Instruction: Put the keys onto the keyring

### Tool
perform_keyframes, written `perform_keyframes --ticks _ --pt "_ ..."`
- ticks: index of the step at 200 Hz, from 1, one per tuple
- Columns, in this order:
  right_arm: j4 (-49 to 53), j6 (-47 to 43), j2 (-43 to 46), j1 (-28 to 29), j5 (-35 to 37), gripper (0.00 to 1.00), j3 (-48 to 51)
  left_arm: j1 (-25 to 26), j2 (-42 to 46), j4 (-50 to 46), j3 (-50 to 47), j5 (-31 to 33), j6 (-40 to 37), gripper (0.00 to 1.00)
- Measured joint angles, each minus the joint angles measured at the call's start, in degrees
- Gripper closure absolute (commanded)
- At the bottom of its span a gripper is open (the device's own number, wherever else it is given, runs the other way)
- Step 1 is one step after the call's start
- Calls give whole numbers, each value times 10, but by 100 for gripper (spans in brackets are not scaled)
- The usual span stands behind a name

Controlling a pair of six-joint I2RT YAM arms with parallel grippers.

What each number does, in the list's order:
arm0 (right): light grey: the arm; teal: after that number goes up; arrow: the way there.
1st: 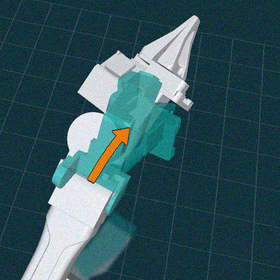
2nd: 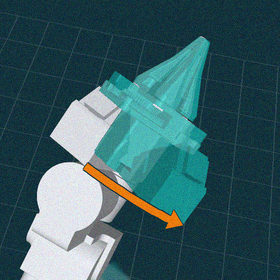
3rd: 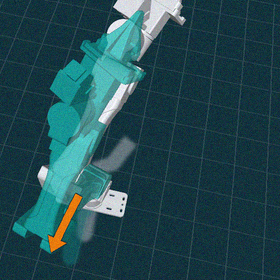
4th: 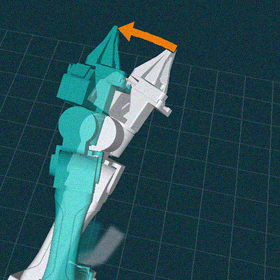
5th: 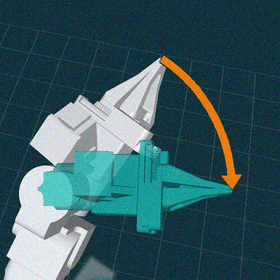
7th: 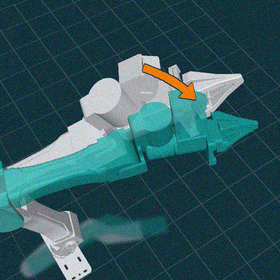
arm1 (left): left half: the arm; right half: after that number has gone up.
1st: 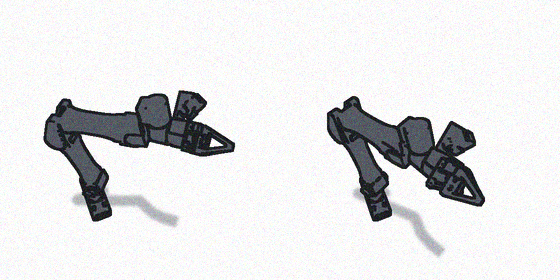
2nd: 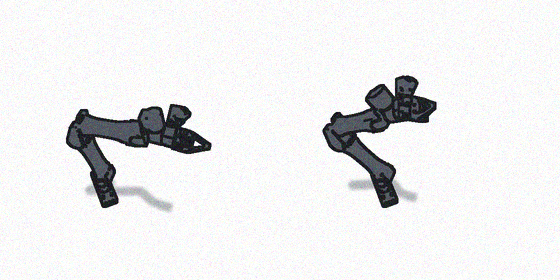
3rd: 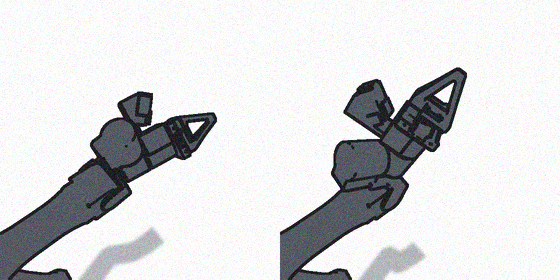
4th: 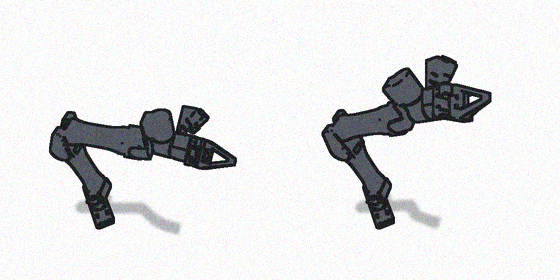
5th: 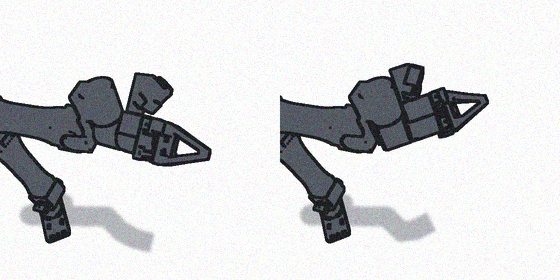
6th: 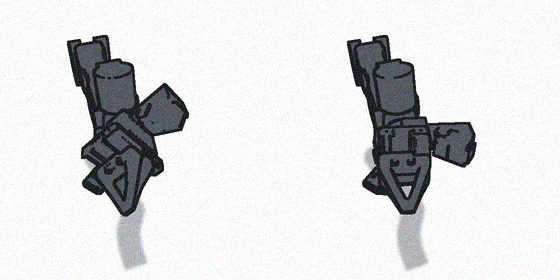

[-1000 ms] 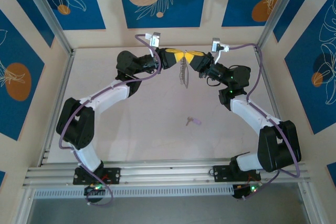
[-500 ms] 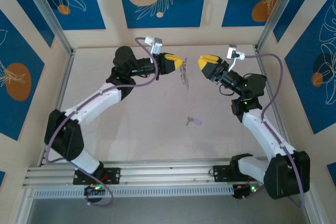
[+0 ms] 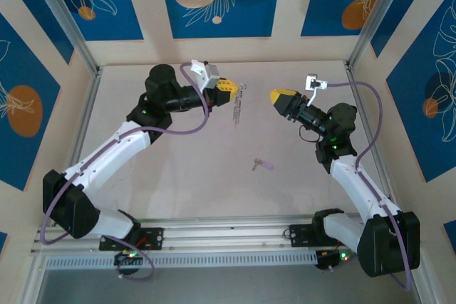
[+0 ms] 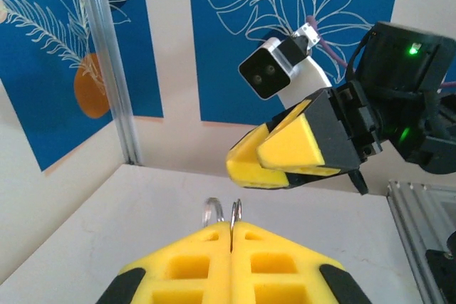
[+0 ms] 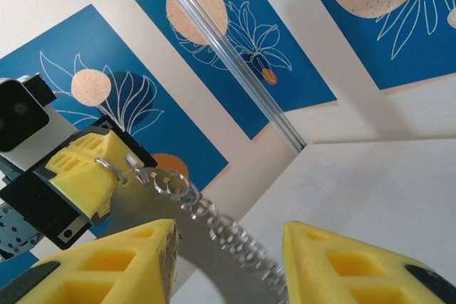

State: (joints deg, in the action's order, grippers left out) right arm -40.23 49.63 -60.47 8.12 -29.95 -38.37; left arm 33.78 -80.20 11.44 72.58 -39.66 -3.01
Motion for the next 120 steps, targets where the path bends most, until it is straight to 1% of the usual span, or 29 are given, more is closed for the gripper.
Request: perform_keyframes --ticks 32,52,81,94,120 --pt "9 -18 -1 6 -23 56 -8 1 0 -29 2 5 -16 100" --pt "29 -44 -8 20 -47 57 -39 1 -13 -62 24 -9 -13 100" --pt "31 -68 -19 34 -80 60 -86 1 -41 -81 65 -49 20 100" --pt "26 -72 -25 36 -92 62 -97 1 -51 -81 77 -68 38 100" --pt "19 -76 -40 39 -113 64 -107 1 -59 -80 89 -97 71 100"
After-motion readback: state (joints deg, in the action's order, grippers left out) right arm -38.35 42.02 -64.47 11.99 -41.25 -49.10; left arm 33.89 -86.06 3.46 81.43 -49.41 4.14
